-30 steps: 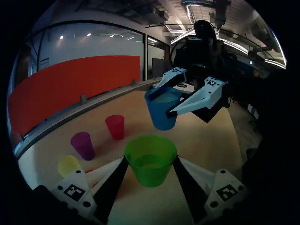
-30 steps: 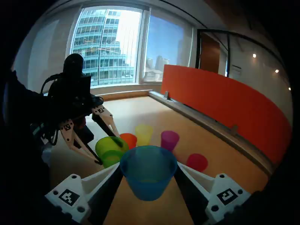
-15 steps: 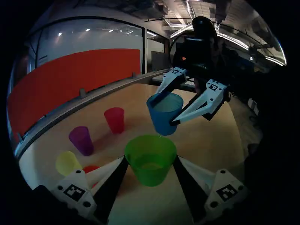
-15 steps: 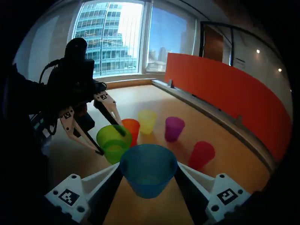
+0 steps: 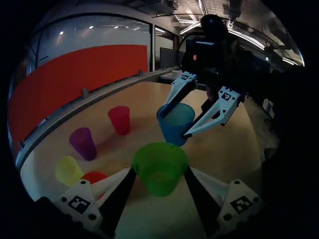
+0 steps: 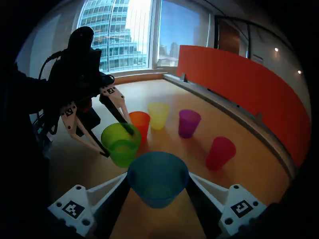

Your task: Pour water

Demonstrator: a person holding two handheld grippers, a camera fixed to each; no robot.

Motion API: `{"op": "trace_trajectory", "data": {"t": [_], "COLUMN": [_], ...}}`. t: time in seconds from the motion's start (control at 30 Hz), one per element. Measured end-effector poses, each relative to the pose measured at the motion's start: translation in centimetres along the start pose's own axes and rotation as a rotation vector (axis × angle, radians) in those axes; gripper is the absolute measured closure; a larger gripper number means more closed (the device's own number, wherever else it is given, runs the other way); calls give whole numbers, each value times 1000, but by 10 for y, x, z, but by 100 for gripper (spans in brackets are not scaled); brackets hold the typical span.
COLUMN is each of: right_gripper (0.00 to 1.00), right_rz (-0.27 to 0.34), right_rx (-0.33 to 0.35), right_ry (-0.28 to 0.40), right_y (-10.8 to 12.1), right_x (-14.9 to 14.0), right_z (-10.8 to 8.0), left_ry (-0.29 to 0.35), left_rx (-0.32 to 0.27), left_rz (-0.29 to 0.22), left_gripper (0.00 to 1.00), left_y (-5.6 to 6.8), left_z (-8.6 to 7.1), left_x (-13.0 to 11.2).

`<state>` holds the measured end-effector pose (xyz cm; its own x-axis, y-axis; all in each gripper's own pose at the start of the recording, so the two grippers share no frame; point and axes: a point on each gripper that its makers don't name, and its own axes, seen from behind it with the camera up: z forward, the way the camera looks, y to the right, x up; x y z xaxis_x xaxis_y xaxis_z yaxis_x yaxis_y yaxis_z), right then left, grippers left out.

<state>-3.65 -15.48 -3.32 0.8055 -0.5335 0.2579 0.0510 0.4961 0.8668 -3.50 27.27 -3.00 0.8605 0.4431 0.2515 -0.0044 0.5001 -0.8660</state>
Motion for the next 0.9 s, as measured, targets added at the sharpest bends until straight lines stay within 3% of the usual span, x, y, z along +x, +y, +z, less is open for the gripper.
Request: {"op": "trace_trajectory", "data": {"t": [0.9], "right_gripper": [8], "right_rz": [15], "right_rx": [15], "right_ry": [-41], "right_y": [-3], "right_x": [-27], "right_z": [14], "left_ry": [-64], "left_rx": [-23], "left_rz": [3], "left_gripper": [15], "left_y": [3], "left_z": [18], "left_x": [-31]}}
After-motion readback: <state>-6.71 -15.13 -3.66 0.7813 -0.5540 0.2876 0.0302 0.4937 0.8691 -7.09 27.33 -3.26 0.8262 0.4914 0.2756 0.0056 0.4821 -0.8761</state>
